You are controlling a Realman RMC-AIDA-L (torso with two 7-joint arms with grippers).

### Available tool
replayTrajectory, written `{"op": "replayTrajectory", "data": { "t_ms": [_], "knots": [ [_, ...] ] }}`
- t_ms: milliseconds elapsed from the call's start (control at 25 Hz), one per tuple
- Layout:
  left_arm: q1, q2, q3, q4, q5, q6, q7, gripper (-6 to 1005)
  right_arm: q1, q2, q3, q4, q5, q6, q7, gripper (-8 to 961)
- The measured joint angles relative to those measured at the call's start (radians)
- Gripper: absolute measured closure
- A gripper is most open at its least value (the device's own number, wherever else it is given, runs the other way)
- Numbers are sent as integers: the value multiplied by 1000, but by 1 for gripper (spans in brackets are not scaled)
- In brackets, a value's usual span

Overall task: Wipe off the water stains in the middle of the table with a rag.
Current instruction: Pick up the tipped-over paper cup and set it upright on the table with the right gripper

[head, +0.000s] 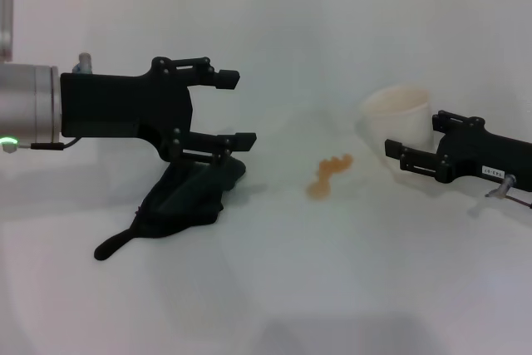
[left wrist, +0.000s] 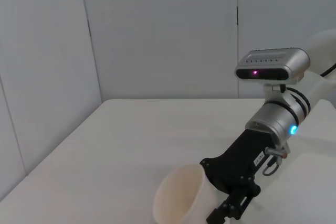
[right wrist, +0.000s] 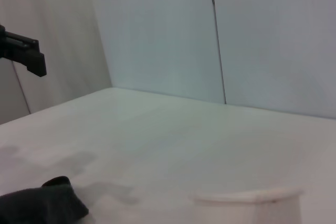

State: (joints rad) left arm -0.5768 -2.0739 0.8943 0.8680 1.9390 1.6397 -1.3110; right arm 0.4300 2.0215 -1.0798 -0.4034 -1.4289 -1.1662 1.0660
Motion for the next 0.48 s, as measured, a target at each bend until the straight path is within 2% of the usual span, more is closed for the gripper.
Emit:
{"op": "replayTrajectory", "data": {
  "t_ms": [480],
  "knots": [
    [-2, 2, 0, 1, 0, -5, -1, 152, -22, -3, 0, -6, 2, -10, 0, 237]
  ]
}}
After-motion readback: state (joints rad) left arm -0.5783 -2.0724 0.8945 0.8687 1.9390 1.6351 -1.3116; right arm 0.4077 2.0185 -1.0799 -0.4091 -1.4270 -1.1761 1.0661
